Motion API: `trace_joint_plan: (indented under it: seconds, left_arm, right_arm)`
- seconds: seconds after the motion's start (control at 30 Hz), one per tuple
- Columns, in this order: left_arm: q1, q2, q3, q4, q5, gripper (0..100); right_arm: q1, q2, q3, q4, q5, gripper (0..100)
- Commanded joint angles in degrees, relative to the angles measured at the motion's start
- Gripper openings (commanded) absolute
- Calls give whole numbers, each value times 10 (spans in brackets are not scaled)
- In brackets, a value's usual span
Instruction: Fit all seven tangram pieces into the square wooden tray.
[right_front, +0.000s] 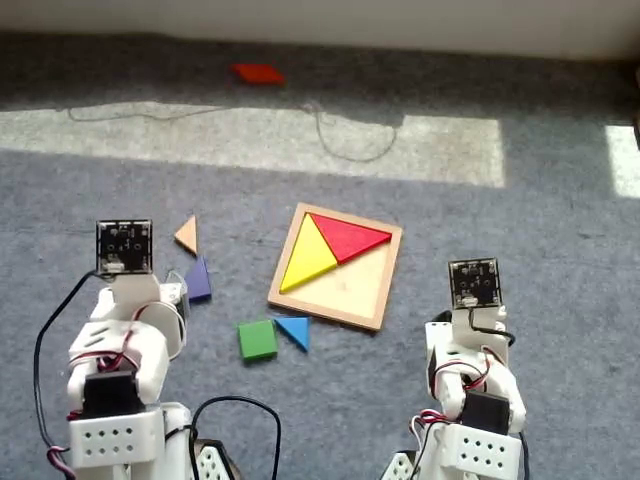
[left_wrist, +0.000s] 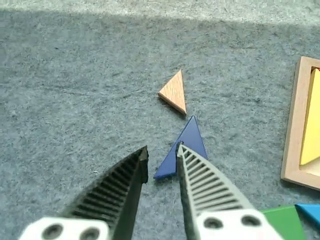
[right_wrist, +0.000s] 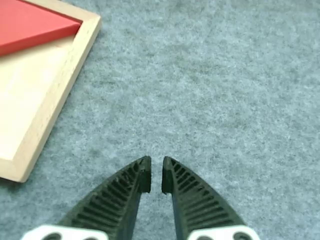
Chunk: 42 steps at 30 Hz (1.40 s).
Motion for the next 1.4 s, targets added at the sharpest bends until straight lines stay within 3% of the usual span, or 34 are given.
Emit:
trace_joint_plan:
  seconds: [0.0,0.2,0.37,0.5,0.6,0.73,0.97,1.13,1.37]
  left_arm:
    - [-2,-92,55,-12,-5,113]
    - [-1,-204,151,-13,-6,113]
    - [-1,-188,164,-14,-6,113]
    - [3,-188,189,-14,-6,113]
    - [21,-185,194,-10,-5,112]
    - [26,-186,194,10,-5,110]
    - [25,-183,194,15,-4,111]
    - [23,-183,194,18,-4,110]
    - [23,-187,194,127,-4,112]
  right_arm:
    - [-5,-6,51,2,1,57]
    - [-4,-7,47,2,0,57]
    - [-7,-7,2,2,0,57]
    - [-12,-3,-77,2,-52,57]
    - [-71,-1,-139,23,-58,57]
    - [-214,0,-203,71,-59,57]
    - [-397,9,-240,70,-90,57]
    - [-479,140,-266,36,-113,57]
    - [-524,388,-352,-36,-113,57]
